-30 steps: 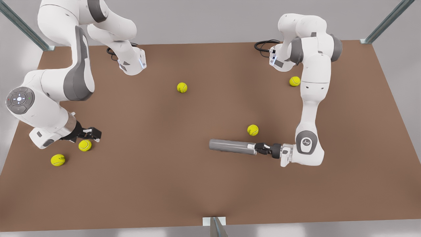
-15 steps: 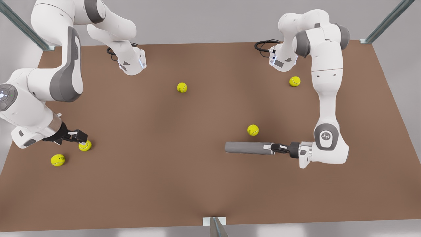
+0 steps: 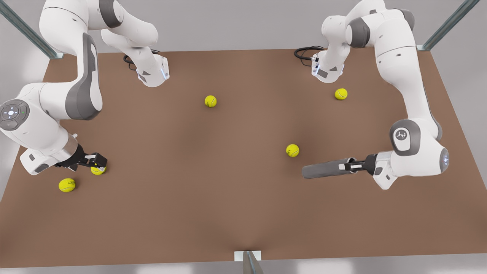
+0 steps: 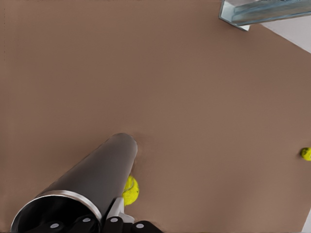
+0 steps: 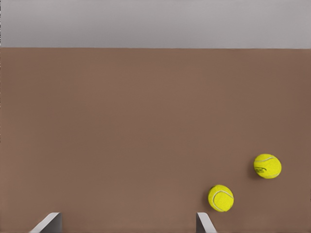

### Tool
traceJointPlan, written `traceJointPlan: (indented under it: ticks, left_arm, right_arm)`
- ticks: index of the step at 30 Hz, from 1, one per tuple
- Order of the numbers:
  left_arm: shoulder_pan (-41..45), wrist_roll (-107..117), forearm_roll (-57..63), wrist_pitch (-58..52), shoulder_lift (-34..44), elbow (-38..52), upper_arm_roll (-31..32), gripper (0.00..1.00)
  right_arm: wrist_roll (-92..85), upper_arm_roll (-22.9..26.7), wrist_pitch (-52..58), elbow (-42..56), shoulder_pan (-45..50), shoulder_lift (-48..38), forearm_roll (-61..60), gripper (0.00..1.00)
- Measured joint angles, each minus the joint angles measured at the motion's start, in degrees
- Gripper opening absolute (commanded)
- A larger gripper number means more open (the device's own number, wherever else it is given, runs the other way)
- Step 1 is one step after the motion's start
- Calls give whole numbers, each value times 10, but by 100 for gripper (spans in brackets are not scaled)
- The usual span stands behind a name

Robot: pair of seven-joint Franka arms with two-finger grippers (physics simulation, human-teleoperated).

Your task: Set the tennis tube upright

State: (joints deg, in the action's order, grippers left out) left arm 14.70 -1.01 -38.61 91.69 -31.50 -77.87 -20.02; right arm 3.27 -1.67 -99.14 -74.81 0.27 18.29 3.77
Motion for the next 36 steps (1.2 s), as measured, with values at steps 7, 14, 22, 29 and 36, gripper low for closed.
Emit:
traceJointPlan:
  ticks: [7, 14, 22, 29, 36]
  left_arm:
    - [0, 80, 170, 6, 33, 12, 2, 21]
    - [0, 116, 248, 59, 20, 4, 3, 21]
    - [-1, 119, 263, 69, -9, 4, 3, 21]
    - [-2, 118, 245, 68, -9, 3, 3, 100]
    - [-2, 118, 245, 65, -8, 5, 3, 100]
  right_arm:
    - [0, 0, 0, -1, 11, 0, -1, 100]
    - [-1, 2, 0, 0, 3, 2, 5, 100]
    - [1, 3, -8, -1, -15, 12, -3, 100]
    - [-2, 3, -7, -3, -15, 20, -3, 100]
    - [-3, 3, -7, -2, -16, 20, -1, 100]
